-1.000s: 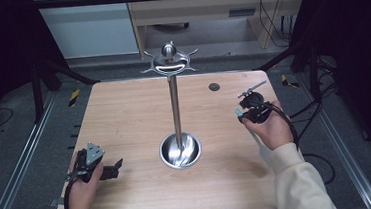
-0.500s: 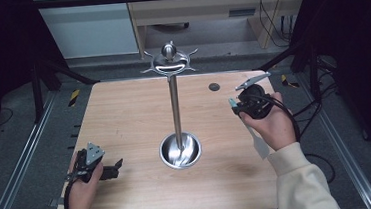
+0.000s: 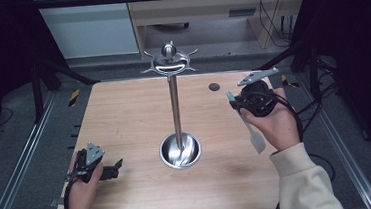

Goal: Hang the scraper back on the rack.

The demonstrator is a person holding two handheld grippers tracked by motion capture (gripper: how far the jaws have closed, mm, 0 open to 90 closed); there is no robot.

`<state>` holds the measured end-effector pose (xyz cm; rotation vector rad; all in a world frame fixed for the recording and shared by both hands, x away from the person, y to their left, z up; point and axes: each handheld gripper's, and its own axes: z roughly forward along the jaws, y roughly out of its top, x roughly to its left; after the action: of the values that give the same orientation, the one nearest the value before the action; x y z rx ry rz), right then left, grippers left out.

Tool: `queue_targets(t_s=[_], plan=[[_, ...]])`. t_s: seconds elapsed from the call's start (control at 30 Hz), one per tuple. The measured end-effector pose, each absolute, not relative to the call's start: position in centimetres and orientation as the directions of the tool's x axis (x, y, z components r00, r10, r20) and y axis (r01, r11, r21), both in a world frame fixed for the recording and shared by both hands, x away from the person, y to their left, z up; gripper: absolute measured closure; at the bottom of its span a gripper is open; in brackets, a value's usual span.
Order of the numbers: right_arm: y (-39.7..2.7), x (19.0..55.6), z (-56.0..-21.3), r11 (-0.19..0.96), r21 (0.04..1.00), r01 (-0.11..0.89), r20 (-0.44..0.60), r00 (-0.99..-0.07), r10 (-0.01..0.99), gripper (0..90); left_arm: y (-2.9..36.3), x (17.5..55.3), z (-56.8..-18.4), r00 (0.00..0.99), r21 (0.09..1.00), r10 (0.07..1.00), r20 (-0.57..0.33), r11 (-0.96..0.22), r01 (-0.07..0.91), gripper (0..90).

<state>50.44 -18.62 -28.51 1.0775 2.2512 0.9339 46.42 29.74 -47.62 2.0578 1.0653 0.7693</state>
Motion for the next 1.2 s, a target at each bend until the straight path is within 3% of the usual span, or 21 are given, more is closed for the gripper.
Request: queue_targets(t_s=[1.2], plan=[[-17.7, 48.6, -25.4, 0.384, 0.85, 0.361, -0.072, -0.643, 0.763, 74.2, 29.7, 46.4, -47.6, 0.495, 0.785, 0.848, 0.189, -0.433, 0.443, 2.9]])
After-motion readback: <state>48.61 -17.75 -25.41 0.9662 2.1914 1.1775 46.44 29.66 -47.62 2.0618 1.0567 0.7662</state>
